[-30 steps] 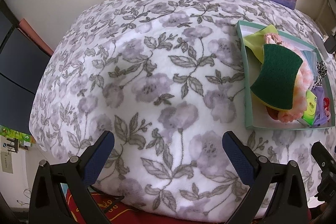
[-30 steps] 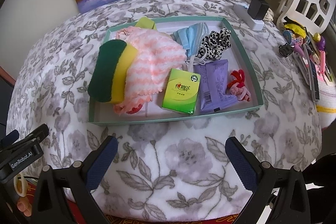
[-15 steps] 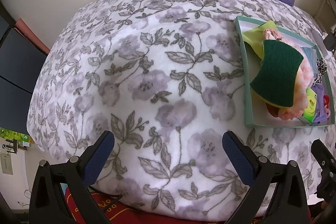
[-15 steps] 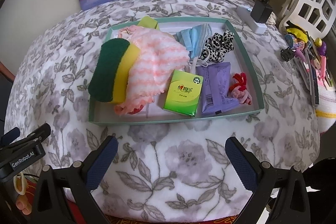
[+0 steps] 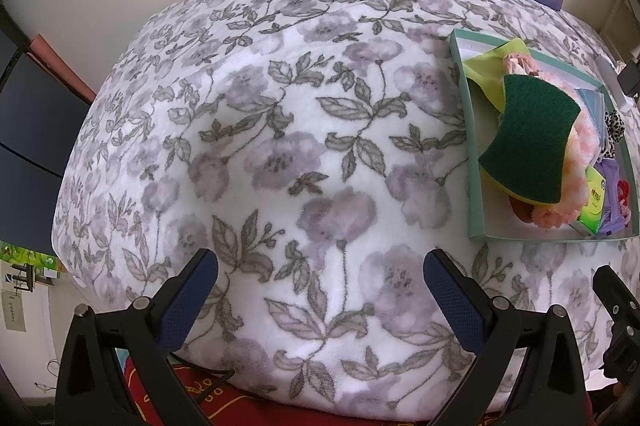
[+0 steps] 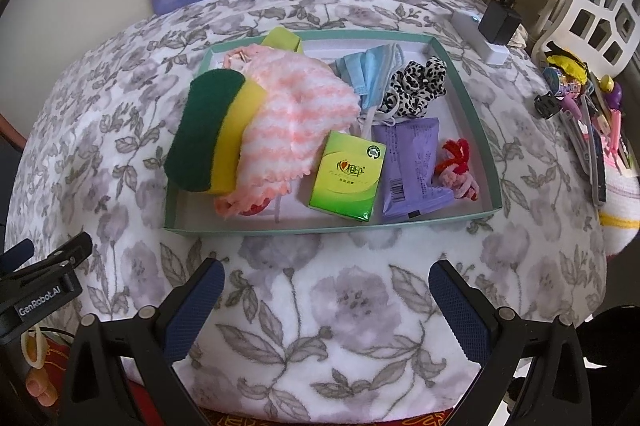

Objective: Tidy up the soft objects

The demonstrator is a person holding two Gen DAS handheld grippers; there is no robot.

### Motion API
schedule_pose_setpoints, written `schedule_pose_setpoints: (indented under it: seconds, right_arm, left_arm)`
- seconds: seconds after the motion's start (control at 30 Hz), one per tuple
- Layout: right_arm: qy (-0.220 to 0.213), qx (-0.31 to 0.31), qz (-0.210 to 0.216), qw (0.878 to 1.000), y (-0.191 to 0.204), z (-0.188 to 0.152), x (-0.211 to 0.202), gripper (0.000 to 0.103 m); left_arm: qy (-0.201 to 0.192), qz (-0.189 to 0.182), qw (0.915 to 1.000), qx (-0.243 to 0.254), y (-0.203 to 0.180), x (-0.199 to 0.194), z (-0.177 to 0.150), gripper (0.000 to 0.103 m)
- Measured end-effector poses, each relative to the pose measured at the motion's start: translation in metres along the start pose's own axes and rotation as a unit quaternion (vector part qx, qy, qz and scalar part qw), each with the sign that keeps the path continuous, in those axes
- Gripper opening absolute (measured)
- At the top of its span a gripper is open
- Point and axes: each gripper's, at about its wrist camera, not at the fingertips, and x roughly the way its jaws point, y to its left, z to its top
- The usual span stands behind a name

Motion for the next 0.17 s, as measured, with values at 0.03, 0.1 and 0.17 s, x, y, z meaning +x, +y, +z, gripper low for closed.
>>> schedule_pose_setpoints:
  seconds: [0.03, 0.1, 0.17]
  right_arm:
    - [0.001, 0.0, 0.0, 1.0, -0.0004, 0.0001, 0.0002, 0.103]
    - [0.001, 0.0, -0.001, 1.0, -0.0005, 0.0004, 0.0003, 0.103]
    - [0.001, 0.0, -0.001, 1.0, -0.0004, 0.0002, 0.0004, 0.103]
  left_arm:
    - [0.0, 0.0, 1.0, 0.001, 0.0, 0.0003, 0.0001, 0.102]
    - [-0.001, 0.003, 1.0, 0.003, 0.0001, 0.0007, 0.0001, 0.102]
    - [0.0, 0.003, 1.0, 0.004, -0.0003, 0.0007, 0.0005, 0.102]
